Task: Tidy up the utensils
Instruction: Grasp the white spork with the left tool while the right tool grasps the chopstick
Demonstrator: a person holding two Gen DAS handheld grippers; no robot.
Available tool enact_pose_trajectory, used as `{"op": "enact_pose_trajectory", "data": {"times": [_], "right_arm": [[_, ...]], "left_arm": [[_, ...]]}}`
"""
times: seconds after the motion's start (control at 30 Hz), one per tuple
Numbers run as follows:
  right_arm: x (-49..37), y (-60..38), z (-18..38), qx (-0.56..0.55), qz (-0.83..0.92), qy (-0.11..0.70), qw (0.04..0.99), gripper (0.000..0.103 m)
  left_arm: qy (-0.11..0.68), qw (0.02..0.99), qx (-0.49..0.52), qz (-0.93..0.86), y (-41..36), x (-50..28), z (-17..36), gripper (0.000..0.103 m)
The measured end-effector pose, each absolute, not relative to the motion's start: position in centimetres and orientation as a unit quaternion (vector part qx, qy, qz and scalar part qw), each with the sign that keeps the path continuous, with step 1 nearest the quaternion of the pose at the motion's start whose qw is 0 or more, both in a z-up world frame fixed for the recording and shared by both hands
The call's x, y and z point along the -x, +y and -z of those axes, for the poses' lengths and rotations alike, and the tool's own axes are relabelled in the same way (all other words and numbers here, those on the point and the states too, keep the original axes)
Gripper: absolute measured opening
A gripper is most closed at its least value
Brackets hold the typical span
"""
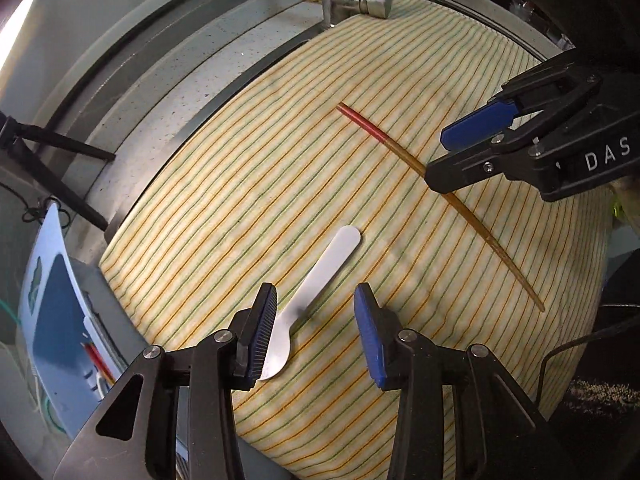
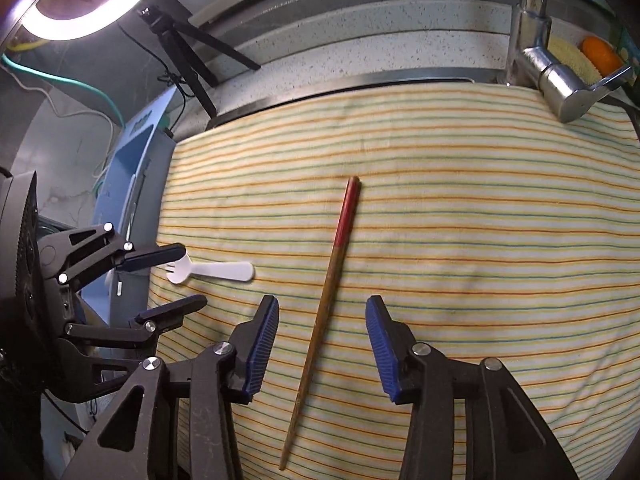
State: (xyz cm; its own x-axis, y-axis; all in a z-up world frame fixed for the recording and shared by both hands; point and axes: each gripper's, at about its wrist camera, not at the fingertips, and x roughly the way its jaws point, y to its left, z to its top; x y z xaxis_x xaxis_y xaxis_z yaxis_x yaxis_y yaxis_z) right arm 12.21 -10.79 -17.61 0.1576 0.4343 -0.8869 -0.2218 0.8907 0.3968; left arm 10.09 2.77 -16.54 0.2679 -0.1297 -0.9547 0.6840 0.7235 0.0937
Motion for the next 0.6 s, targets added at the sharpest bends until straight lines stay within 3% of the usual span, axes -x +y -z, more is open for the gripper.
{"op": "enact_pose_trajectory", "data": {"times": [0.17,0.2,0.27,0.6], "right_arm": [[-12.1,-10.2,18.2,-0.069,-0.209,0.618,0.755,0.037],[-12.1,-10.1,18.3,-0.065,-0.209,0.618,0.755,0.037],[-12.1,-9.9,18.2,-0.054,-0.209,0.617,0.757,0.036],[-12.5,-8.4,18.4,0.004,-0.205,0.618,0.759,0.027]], "left_arm": [[0.554,0.744,-0.259,0.269,2.9,-10.9,17.5,0.038],[0.555,0.743,-0.259,0.269,2.9,-11.0,17.7,0.036],[0.558,0.740,-0.257,0.274,2.6,-11.1,17.8,0.020],[0.572,0.764,-0.186,0.235,3.5,-11.9,18.0,0.015]]}}
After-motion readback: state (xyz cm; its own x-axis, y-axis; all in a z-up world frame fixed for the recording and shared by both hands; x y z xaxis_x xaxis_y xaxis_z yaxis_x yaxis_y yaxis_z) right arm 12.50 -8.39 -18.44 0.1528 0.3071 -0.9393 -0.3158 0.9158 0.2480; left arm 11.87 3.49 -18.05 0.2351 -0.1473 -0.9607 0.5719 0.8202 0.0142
